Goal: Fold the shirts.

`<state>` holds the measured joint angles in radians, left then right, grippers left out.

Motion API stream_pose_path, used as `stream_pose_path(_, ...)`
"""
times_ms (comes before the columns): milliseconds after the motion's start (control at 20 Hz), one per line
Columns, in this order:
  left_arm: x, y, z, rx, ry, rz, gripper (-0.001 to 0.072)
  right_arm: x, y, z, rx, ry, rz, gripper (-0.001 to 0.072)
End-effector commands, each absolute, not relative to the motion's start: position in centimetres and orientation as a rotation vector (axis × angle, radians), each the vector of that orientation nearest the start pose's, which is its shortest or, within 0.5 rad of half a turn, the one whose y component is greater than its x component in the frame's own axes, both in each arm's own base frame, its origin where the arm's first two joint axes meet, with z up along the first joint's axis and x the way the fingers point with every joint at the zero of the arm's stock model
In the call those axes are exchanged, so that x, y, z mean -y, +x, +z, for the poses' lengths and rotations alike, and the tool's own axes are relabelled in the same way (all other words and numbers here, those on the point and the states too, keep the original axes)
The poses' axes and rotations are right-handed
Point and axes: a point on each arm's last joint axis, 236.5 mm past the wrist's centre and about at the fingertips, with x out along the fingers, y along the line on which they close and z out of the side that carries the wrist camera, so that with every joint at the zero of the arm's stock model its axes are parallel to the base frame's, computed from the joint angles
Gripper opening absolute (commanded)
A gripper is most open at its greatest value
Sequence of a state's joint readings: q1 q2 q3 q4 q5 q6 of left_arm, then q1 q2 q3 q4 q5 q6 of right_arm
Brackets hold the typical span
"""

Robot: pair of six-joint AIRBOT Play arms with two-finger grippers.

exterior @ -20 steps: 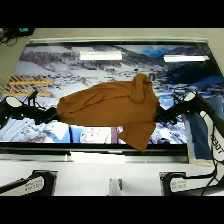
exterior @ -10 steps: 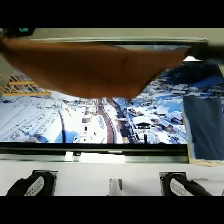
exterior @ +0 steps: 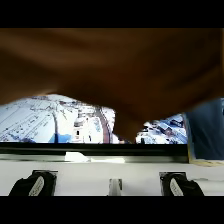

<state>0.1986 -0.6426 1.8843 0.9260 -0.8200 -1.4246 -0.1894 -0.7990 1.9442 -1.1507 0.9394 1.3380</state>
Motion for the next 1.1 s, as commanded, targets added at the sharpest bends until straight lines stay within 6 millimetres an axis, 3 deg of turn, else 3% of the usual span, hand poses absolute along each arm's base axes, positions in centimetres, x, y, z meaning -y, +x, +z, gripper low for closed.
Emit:
stream_pose_path(0, 8.1, 14.6, 60.9, 0.432, -0.124, -0.341, 0.0025, -2.8, 23.1, 55.7, 0.178, -0.072, 0.112, 0.0015)
stream_pose_path(150, 6.9, 16.8, 58.9, 0.341, -0.109, -0.281, 0.0025, -1.7, 23.8, 54.4, 0.121, -0.097, 0.069, 0.0015)
stream_pose_path(250, 5.5, 20.8, 54.9, 0.151, -0.156, -0.231, 0.0025, -0.7, 25.8, 52.1, 0.025, -0.105, 0.044, 0.0015)
stream_pose_path(300, 5.2, 23.0, 52.1, 0.029, -0.154, -0.224, 0.0026, -0.3, 27.6, 50.0, -0.06, -0.099, 0.047, 0.0015)
stream_pose_path(350, 5.1, 25.6, 48.4, -0.125, -0.162, -0.231, 0.0025, 0.0, 29.5, 47.1, -0.171, -0.09, 0.06, 0.0015)
stream_pose_path(500, 4.2, 32.2, 35.9, -0.568, -0.22, -0.244, 0.0026, 0.7, 35.4, 33.9, -0.646, -0.025, 0.122, 0.0015)
stream_pose_path(650, 3.1, 36.9, 23.3, -0.877, -0.332, -0.219, 0.0026, 1.7, 40.4, 21.7, -0.973, 0.111, 0.116, 0.0014)
stream_pose_path(750, 2.4, 39.4, 15.8, -1.002, -0.407, -0.182, 0.0026, 1.1, 43.0, 15.2, -1.112, 0.141, 0.133, 0.0014)
stream_pose_path(900, 2.0, 44.6, 9.4, -1.038, -0.491, -0.143, 0.0026, -0.4, 48.8, 9.4, -1.106, 0.15, 0.128, 0.0015)
stream_pose_path(1050, 2.8, 49.8, 7.3, -0.967, -0.596, -0.149, 0.0027, -0.3, 54.0, 6.8, -1.0, 0.289, 0.039, 0.0015)
